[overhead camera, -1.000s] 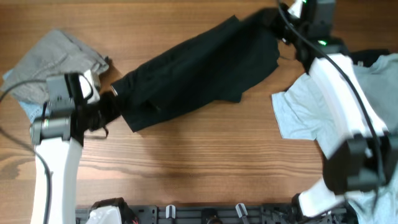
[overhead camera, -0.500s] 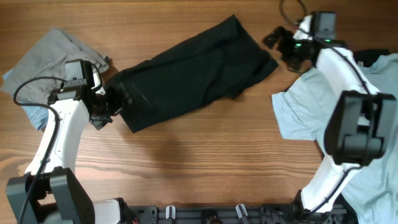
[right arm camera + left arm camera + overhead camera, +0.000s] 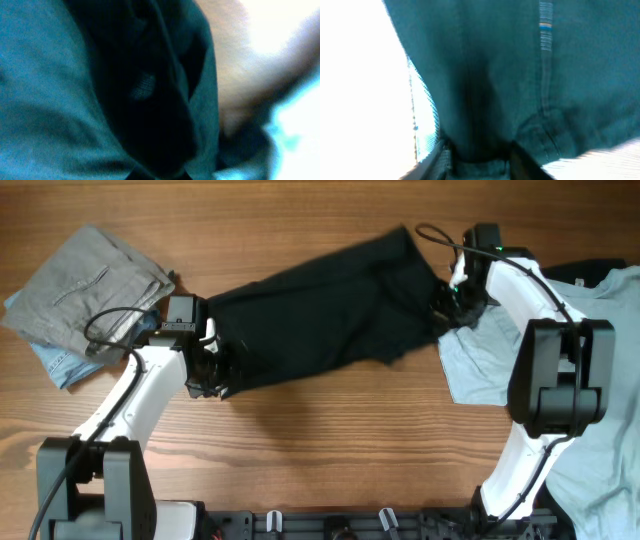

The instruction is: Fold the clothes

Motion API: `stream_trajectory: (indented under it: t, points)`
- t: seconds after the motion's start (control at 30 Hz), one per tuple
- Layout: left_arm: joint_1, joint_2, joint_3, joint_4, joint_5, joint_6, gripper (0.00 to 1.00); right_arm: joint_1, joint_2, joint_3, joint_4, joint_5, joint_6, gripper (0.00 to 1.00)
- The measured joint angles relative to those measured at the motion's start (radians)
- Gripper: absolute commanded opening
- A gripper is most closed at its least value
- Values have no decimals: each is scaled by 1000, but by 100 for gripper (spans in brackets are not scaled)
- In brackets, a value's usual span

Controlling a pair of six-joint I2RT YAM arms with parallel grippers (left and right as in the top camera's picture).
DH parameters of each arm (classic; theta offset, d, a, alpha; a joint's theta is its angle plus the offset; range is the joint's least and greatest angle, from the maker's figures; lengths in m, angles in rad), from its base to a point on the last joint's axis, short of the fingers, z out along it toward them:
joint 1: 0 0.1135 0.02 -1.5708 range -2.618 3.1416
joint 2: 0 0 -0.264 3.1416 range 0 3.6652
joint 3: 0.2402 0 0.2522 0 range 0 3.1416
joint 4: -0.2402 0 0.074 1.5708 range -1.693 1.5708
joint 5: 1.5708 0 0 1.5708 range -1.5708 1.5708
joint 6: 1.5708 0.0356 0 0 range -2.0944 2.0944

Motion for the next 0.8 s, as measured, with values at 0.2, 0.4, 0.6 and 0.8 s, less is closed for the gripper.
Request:
stream_trajectory:
  t: [0.2,0.4,0.6,0.8]
  points:
    - [122,2,2,-47,-54,-1,12,-83,-164,-4,-80,48,-33,57]
    - [175,-12,107,-67,34,1,56,-68,-273,2,183,-118,-158,42]
    - [175,-19,113,-67,64,5,27,-5,-58,2,374,-146,78,4]
    - [175,-19,113,-34,66,2,31,48,98,-23,1040,-333,367,4]
